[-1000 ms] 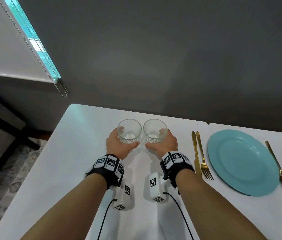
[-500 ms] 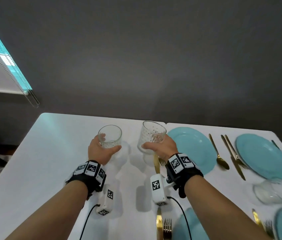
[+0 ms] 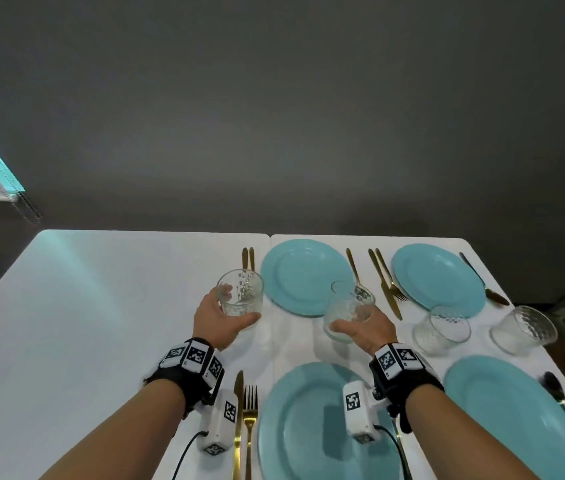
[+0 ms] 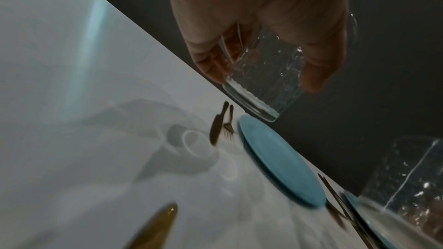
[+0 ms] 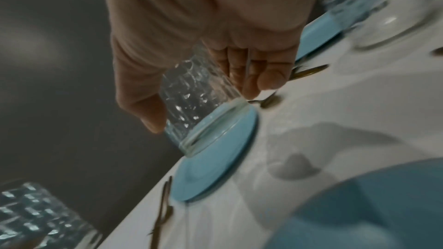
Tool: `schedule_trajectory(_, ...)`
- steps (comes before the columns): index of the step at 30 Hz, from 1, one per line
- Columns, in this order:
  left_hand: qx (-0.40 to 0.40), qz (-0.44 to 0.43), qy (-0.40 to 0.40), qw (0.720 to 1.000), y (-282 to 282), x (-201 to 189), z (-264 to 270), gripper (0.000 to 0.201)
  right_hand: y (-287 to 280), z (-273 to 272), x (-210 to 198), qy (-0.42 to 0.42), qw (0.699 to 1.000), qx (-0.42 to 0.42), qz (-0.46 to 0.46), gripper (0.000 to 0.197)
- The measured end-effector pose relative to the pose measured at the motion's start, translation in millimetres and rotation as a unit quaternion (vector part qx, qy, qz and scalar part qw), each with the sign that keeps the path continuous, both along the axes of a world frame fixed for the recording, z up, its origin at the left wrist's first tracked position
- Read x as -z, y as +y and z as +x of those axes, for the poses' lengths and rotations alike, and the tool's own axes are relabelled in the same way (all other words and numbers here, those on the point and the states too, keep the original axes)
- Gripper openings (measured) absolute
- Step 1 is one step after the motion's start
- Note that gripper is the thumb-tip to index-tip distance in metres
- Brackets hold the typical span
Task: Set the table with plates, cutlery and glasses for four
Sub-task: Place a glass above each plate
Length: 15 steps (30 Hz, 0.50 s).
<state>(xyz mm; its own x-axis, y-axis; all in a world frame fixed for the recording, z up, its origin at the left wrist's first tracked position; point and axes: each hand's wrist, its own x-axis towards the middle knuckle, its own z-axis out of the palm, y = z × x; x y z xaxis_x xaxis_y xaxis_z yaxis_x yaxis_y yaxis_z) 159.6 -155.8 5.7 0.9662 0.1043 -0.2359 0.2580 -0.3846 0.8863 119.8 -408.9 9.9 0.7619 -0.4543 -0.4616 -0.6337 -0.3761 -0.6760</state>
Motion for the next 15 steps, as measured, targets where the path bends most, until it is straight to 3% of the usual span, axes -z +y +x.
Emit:
schedule_trajectory(7, 0.023, 0.022, 0.02, 0.999, -40.0, 8.2, -31.0, 0.075, -44.1, -34.0, 33.4, 0.009, 0.994, 0.107, -0.007, 0.073)
schedule_trajectory(15, 0.033, 0.028, 0.035, 0.998, -63.4, 17.7, -39.5, 0.079, -53.9, -41.8, 49.1, -0.005, 0.994, 0.108, -0.009, 0.079)
